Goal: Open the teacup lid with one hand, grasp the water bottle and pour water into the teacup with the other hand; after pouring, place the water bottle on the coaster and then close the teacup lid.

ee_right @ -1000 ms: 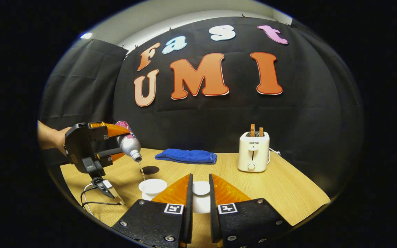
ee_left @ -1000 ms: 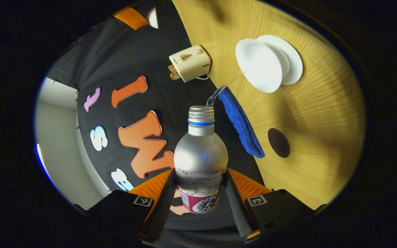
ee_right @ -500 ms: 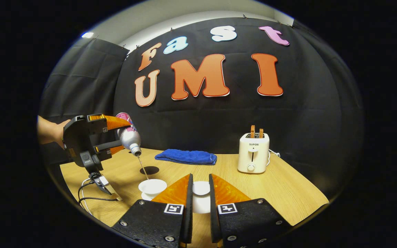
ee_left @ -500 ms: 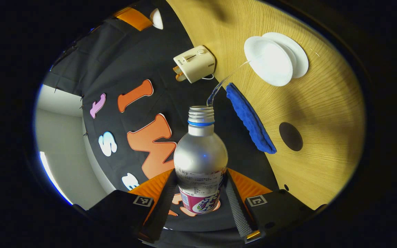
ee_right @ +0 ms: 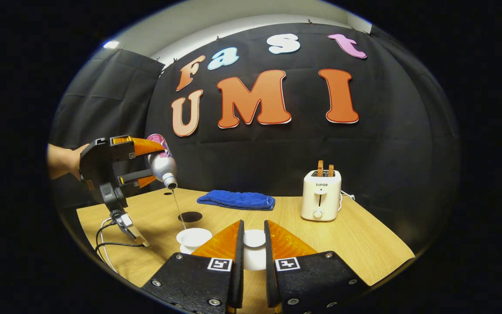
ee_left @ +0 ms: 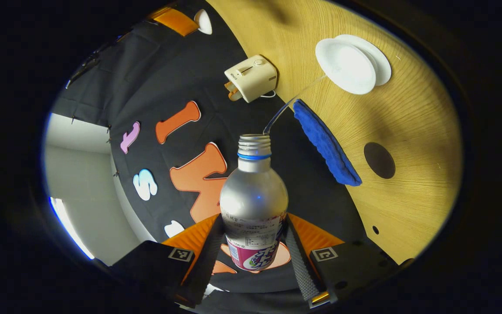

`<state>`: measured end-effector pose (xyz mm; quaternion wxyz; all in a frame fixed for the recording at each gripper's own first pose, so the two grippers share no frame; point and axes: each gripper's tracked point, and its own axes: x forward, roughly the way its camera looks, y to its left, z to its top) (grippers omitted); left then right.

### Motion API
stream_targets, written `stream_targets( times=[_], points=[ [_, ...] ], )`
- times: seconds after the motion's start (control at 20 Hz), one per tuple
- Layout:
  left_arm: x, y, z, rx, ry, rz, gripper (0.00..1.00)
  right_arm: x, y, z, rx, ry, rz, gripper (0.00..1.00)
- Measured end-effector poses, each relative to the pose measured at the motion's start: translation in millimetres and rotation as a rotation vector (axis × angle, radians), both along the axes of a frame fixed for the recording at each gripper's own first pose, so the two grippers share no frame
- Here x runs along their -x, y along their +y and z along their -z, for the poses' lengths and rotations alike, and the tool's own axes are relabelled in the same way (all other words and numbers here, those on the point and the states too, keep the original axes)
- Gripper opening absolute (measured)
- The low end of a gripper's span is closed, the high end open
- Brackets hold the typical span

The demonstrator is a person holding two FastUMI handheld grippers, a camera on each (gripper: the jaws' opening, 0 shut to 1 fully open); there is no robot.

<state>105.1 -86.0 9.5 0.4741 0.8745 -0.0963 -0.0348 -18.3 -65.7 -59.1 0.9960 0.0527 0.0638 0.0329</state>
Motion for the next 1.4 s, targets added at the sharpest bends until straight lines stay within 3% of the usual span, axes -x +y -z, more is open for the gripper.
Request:
stream_targets(
  times=[0.65, 0.8, 1.0, 1.05, 1.2, 1.3, 1.4],
  points=[
    [6, -19, 45, -0.048, 0.052, 0.064, 0.83, 0, 10, 3, 0.012, 0.013, -0.012, 0.22],
    [6, -17, 47, -0.021, 0.061, 0.07, 0.83, 0, 14, 2, 0.008, 0.015, -0.018, 0.22],
    [3, -11, 33, 0.17, 0.083, 0.071, 0.87, -4, 20, -3, 0.01, 0.009, -0.021, 0.22],
    [2, -8, 25, 0.233, 0.077, 0.068, 0.79, -5, 23, -5, 0.011, 0.007, -0.026, 0.22],
    [2, 1, -2, 0.426, 0.056, 0.063, 0.82, -10, 32, -7, 0.018, 0.01, -0.042, 0.22],
    [3, -2, -15, 0.52, 0.042, 0.099, 0.79, -13, 38, -10, 0.026, 0.005, -0.051, 0.22],
    [4, 4, -21, 0.645, 0.038, 0.115, 0.83, -18, 46, -12, 0.024, 0.005, -0.063, 0.22]
  ],
)
